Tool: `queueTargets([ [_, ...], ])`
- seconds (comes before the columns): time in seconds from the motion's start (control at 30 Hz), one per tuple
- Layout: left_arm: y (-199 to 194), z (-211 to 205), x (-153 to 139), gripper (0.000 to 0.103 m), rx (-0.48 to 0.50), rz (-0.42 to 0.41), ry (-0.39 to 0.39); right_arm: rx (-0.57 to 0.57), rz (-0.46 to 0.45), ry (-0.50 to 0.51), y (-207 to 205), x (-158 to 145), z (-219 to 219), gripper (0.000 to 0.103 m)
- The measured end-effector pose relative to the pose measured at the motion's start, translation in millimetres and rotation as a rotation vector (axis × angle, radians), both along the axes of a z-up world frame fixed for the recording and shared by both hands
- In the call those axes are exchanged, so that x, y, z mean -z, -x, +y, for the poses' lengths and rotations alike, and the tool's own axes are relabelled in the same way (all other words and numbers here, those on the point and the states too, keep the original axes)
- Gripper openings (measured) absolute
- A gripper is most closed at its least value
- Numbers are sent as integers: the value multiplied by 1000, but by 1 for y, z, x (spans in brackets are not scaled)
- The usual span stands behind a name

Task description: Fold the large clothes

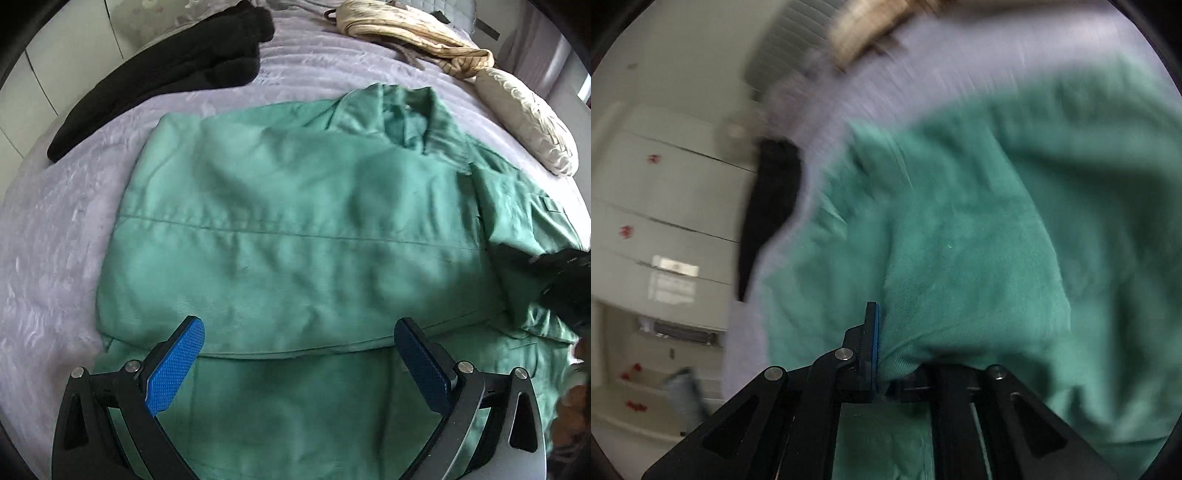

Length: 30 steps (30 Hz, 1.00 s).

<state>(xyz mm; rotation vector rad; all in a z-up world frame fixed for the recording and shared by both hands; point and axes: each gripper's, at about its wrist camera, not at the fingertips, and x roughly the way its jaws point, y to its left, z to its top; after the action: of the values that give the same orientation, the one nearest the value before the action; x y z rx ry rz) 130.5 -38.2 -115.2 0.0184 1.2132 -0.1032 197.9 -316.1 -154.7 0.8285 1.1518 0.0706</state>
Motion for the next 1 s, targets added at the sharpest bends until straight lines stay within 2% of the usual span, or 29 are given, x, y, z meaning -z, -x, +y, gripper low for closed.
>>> queueTargets([
  [0.03, 0, 3, 1, 103, 1, 1, 2, 37, 14, -36, 6, 8, -2, 10],
  [0.1, 2, 10, 2, 103, 5, 1, 11, 121, -10, -165, 24, 12, -9, 21],
  [0.17, 5, 20, 2, 103, 9, -5, 19, 187, -29, -218, 40, 7, -13, 57],
  [0.2, 6, 24, 1, 103, 10, -8, 23, 224, -41, -206, 47, 1, -16, 61],
  [0.3, 6, 36, -2, 103, 10, -18, 39, 284, -66, -147, 49, -15, -28, 61],
  [0.33, 5, 41, -4, 103, 5, -21, 51, 288, -75, -124, 45, -20, -30, 41],
  [0.37, 4, 45, -5, 103, 0, -25, 61, 268, -86, -101, 37, -26, -27, 11],
  [0.43, 3, 56, -9, 103, -15, -38, 84, 193, -130, -39, 21, -42, -9, 12],
  [0.5, 1, 65, -10, 103, -26, -43, 96, 27, -189, 83, 3, -63, 30, 12],
  [0.57, 0, 74, -8, 103, -36, -39, 105, -132, -201, 214, -4, -70, 67, 12],
  [0.63, 0, 77, -5, 103, -44, -33, 121, -275, -162, 317, -13, -59, 108, 13],
  [0.7, 1, 80, -1, 103, -45, -22, 142, -368, -88, 402, -13, -37, 135, 19],
  [0.73, 1, 81, 0, 103, -45, -15, 150, -405, -42, 430, -12, -26, 143, 32],
  [0.77, 1, 81, 3, 103, -45, -6, 163, -431, -11, 431, -9, -18, 148, 47],
  [0.83, 0, 78, 4, 103, -37, 5, 188, -444, -34, 417, 2, -23, 150, 56],
  [0.9, -1, 71, 5, 103, -19, 17, 222, -433, -40, 394, 11, -29, 144, 60],
  [1.0, -5, 54, 7, 103, 14, 46, 281, -343, -21, 300, 35, -36, 111, 60],
])
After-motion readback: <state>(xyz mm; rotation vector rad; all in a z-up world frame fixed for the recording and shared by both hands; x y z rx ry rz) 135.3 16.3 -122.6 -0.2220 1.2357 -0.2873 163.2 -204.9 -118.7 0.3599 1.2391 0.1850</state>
